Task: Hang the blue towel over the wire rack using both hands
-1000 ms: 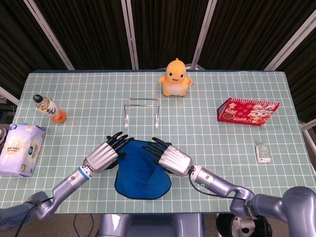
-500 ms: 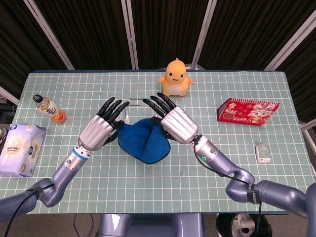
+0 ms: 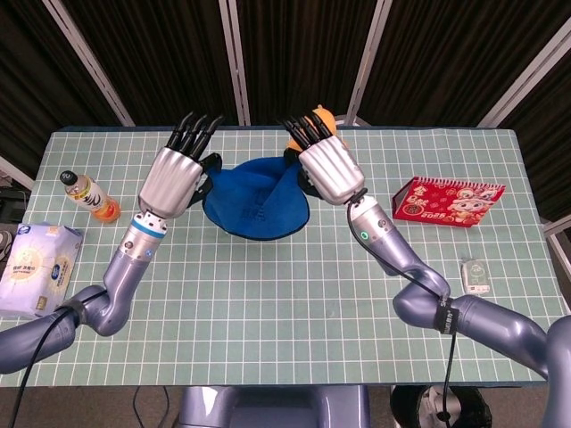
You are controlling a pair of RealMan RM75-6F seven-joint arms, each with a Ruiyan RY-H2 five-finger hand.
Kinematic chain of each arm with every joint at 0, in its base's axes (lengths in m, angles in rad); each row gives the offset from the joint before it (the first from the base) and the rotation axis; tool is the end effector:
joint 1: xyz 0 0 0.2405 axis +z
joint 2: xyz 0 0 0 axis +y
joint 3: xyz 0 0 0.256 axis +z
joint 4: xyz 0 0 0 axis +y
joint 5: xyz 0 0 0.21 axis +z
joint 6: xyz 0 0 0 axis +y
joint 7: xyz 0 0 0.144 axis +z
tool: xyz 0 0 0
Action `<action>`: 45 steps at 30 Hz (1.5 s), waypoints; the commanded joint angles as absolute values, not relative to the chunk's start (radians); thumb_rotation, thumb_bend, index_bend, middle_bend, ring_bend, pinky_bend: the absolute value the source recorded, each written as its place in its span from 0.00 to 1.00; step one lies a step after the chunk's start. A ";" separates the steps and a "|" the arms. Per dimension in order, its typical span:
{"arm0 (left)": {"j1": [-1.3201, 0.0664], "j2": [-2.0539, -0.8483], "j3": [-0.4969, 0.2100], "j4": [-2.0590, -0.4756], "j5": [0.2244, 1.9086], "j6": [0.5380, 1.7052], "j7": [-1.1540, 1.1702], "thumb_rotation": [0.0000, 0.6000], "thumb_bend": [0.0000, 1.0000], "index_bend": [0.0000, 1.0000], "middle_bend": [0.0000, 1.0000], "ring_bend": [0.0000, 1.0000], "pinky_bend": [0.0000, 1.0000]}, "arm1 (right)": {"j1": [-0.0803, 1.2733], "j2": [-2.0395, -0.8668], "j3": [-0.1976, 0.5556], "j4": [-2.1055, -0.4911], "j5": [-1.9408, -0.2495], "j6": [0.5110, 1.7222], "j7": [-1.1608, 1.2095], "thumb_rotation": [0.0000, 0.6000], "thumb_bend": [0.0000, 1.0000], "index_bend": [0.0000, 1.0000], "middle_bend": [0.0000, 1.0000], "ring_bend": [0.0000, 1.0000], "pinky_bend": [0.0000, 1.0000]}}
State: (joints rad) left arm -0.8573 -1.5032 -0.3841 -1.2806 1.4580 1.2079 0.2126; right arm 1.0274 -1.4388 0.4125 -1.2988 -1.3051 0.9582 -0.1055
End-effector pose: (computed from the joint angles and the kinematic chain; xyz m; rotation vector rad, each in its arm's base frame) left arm -0.0699 0.4110 0.0864 -1.6275 -0.3389 -1.3604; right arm -0.0177 -0.4430 0.0851 1.7865 -0.5217 1.3580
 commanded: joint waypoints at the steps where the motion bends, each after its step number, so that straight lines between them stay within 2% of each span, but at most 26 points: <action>1: -0.892 -1.532 -0.403 -1.217 1.423 1.174 0.208 1.00 0.49 0.86 0.00 0.00 0.00 | 1.055 -1.476 0.421 -1.217 -1.271 0.919 -0.072 1.00 0.55 0.63 0.06 0.00 0.03; 8: -0.943 -1.597 -0.402 -1.076 1.383 1.120 0.166 1.00 0.49 0.86 0.00 0.00 0.00 | 1.093 -1.564 0.417 -1.040 -1.246 0.872 0.035 1.00 0.55 0.62 0.07 0.00 0.03; 21: -0.969 -1.736 -0.344 -0.792 1.345 1.064 0.002 1.00 0.49 0.86 0.00 0.00 0.00 | 1.110 -1.684 0.329 -0.771 -1.304 0.824 0.206 1.00 0.55 0.62 0.07 0.00 0.03; 32: -0.945 -1.788 -0.265 -0.675 1.374 1.043 -0.089 1.00 0.49 0.86 0.00 0.00 0.00 | 1.092 -1.743 0.272 -0.673 -1.333 0.795 0.286 1.00 0.55 0.63 0.07 0.00 0.03; 41: -0.943 -1.822 -0.242 -0.626 1.383 1.044 -0.127 1.00 0.49 0.86 0.00 0.00 0.00 | 1.085 -1.767 0.252 -0.639 -1.347 0.794 0.306 1.00 0.54 0.62 0.07 0.00 0.03; 45: -0.945 -1.829 -0.239 -0.614 1.385 1.045 -0.128 1.00 0.49 0.85 0.00 0.00 0.00 | 1.085 -1.770 0.248 -0.633 -1.353 0.798 0.309 1.00 0.51 0.62 0.07 0.00 0.03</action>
